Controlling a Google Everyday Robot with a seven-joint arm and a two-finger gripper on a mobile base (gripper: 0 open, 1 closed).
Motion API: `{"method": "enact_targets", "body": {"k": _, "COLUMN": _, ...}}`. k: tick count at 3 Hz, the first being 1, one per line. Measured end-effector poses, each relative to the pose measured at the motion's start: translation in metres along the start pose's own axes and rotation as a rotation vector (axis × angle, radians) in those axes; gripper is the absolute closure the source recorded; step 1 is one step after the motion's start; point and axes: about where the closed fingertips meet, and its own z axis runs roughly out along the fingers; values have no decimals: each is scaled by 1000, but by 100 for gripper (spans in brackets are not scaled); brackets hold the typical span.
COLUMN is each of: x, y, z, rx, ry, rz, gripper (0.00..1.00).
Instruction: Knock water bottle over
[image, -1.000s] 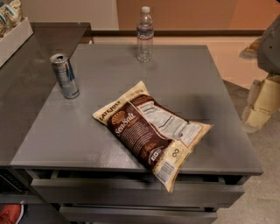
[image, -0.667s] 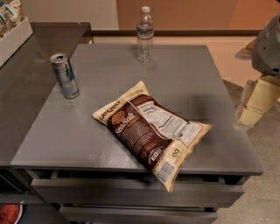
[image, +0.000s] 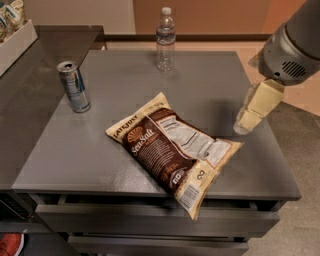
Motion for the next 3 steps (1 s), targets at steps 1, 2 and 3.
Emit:
{"method": "enact_targets", "body": {"k": 1, "x": -20, "y": -25, "z": 20, "rx": 14, "ry": -53, "rz": 72, "gripper": 0}}
{"method": "enact_targets", "body": {"k": 2, "x": -39, "y": -54, "z": 41, "rx": 42, "ry": -107, "rz": 155, "gripper": 0}}
{"method": "enact_targets", "body": {"k": 3, "x": -55, "y": -82, "z": 57, "rx": 76, "ry": -169, "rz": 224, "gripper": 0}}
